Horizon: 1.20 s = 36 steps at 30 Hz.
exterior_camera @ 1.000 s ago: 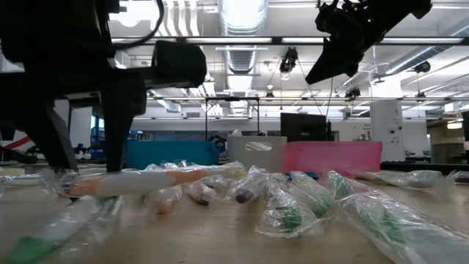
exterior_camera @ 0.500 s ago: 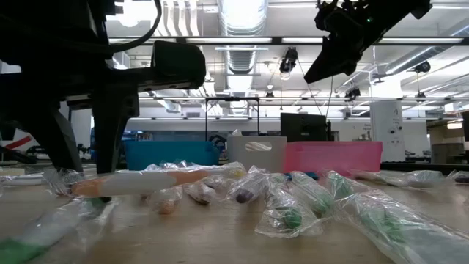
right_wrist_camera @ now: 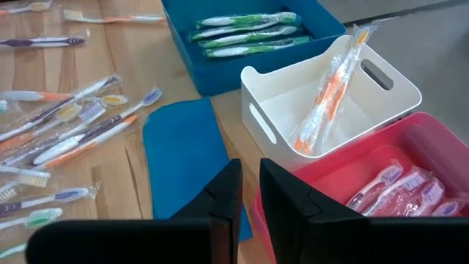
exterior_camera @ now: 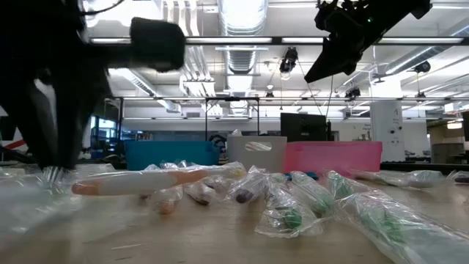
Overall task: Pick & Place Toothbrushes
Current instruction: Put the green toothbrush into the blue bin
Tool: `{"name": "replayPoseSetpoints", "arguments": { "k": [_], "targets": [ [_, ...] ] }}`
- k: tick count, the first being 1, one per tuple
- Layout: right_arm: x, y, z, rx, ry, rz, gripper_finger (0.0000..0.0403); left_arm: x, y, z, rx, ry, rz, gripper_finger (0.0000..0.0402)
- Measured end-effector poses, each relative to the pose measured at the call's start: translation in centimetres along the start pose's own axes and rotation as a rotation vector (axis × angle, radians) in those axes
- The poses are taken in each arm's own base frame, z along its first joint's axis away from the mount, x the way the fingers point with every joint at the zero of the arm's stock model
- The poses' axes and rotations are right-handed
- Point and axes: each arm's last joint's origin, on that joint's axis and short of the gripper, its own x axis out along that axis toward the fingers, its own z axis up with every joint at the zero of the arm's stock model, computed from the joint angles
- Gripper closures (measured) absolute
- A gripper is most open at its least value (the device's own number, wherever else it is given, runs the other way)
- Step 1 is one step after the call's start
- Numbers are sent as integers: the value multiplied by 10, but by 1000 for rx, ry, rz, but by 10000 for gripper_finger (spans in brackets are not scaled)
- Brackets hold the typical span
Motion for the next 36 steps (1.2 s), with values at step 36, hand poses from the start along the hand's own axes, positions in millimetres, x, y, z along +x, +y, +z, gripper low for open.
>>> {"name": "replayPoseSetpoints", "arguments": {
  "k": [36],
  "targets": [
    [0, 0, 1, -42, -10, -1, 320, -65, 60, -66, 159, 618, 45, 401]
  ]
}}
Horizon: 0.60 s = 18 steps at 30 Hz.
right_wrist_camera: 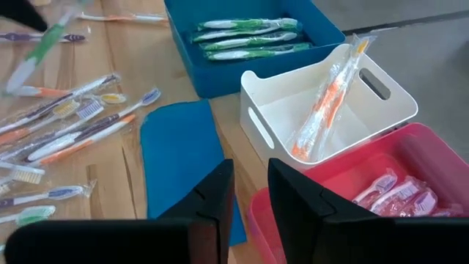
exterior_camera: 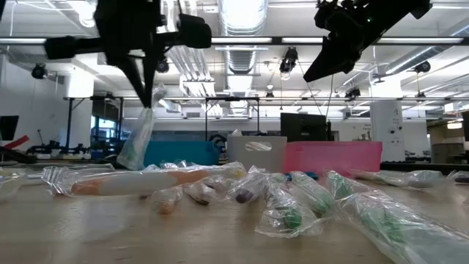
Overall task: Pick & Place Toothbrushes
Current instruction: Put the green toothbrush into the blue bin
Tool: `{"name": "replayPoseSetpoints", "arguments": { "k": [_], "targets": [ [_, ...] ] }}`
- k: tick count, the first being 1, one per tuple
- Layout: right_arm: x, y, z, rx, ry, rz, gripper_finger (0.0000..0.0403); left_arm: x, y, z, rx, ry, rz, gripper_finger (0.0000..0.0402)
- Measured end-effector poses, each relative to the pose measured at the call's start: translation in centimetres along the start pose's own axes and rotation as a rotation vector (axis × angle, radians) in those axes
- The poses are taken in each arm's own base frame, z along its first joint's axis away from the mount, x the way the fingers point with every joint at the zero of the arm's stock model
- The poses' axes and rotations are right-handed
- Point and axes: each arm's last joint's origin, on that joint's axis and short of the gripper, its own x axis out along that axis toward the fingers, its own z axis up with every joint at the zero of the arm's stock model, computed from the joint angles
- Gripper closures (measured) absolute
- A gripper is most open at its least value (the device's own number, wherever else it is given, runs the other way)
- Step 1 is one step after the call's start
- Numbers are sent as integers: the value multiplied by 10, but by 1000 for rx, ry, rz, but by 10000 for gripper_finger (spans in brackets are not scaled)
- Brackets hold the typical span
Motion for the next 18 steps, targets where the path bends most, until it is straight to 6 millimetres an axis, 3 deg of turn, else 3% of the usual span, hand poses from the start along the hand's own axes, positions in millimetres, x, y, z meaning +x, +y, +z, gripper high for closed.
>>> {"name": "replayPoseSetpoints", "arguments": {
  "k": [7, 18],
  "targets": [
    [0, 0, 0, -8, 0, -1, 317, 3, 17, -48, -13, 10, -7, 401],
    [0, -1, 1, -82, -8, -9, 355, 23, 44, -142, -72, 32, 16, 401]
  ]
}}
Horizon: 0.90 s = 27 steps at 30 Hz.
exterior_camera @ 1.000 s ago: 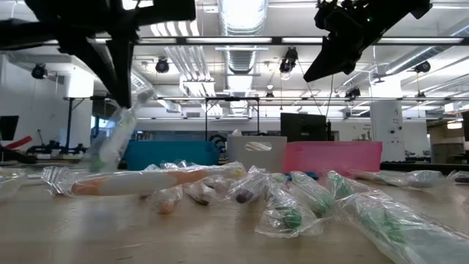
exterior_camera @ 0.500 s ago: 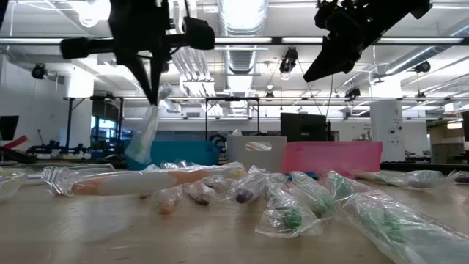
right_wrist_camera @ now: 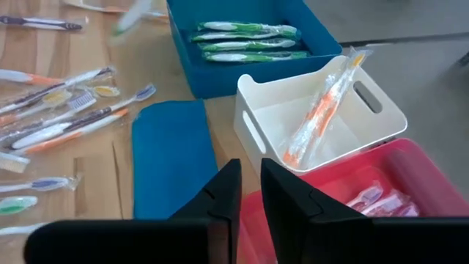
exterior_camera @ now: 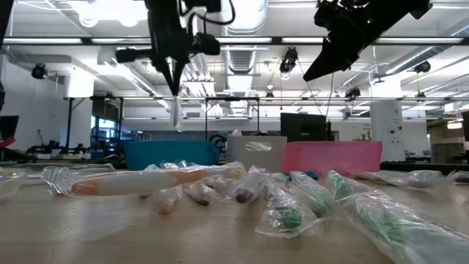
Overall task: Pick & Place Toothbrushes
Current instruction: Put the green toothbrush into the blue bin
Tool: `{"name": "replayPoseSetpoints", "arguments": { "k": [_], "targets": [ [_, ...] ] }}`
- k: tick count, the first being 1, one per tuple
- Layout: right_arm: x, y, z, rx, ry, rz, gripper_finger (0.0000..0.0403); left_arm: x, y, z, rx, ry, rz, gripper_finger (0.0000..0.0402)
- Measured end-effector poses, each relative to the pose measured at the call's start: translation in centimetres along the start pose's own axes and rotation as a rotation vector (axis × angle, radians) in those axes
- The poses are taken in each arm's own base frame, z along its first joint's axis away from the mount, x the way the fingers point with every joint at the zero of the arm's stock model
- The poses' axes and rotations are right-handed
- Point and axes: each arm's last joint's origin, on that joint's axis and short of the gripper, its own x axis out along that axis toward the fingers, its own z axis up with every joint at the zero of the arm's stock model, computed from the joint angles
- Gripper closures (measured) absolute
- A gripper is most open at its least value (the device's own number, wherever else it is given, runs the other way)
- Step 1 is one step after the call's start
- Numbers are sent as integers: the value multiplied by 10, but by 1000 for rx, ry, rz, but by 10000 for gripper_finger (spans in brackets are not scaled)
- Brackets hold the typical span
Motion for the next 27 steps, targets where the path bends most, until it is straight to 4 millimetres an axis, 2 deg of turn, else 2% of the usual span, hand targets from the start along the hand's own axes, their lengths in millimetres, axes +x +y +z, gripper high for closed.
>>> {"name": "replayPoseSetpoints", "arguments": {
  "k": [7, 14, 20, 27],
  "targets": [
    [0, -2, 0, -27, -1, -53, 368, 29, 15, -55, -26, 50, -24, 401],
    [2, -10, 0, -53, 3, -83, 363, 43, 26, -97, -27, 64, 21, 401],
    [5, -24, 2, -35, 2, -135, 350, 66, 29, -114, 9, 81, -20, 401],
    [8, -41, 2, -15, -2, -195, 333, 96, 35, -107, 61, 38, -75, 401]
  ]
}}
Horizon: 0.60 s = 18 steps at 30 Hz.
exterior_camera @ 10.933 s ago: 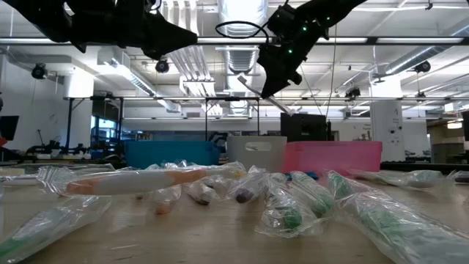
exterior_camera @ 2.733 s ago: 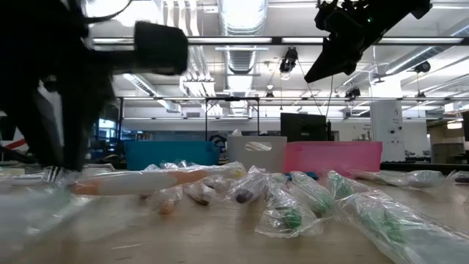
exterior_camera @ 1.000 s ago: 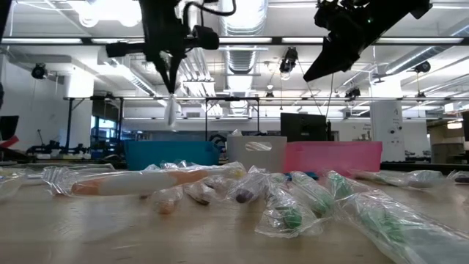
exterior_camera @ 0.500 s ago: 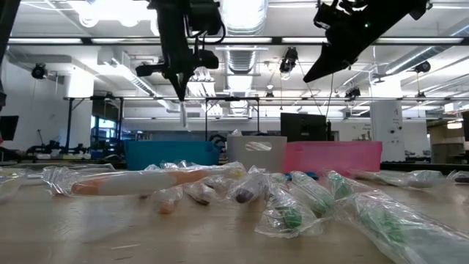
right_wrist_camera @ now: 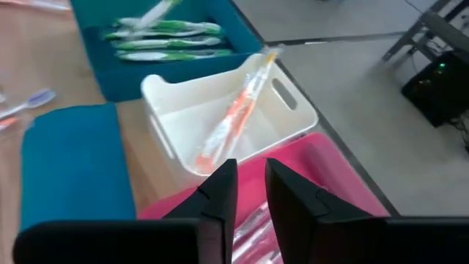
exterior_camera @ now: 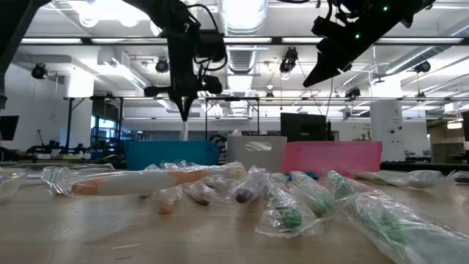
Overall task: Pick & Place Toothbrushes
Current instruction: Put the green toothbrush into the blue bin
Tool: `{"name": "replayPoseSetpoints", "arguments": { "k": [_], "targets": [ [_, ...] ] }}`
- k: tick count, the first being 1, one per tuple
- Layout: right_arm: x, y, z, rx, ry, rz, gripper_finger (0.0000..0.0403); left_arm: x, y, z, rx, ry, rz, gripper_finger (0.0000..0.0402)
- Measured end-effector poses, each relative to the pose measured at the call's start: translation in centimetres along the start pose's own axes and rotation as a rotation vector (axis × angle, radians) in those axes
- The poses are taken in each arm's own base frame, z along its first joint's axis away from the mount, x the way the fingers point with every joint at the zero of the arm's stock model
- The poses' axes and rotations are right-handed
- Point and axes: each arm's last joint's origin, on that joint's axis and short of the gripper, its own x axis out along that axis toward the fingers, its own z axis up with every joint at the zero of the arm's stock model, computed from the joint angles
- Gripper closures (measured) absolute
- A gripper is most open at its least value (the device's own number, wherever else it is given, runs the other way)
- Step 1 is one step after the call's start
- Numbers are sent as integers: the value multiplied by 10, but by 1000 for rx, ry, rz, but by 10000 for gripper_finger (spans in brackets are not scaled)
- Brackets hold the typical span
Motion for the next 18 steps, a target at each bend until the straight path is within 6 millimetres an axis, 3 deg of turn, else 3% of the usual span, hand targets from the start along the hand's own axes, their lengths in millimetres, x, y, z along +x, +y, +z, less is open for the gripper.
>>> {"name": "replayPoseSetpoints", "arguments": {
  "k": [11, 18],
  "targets": [
    [12, -2, -4, 3, 34, -17, 310, 38, 11, 18, 120, -7, -64, 401],
    [21, 1, -8, -12, 73, -13, 314, 49, 13, 28, 167, 11, -103, 396]
  ]
}}
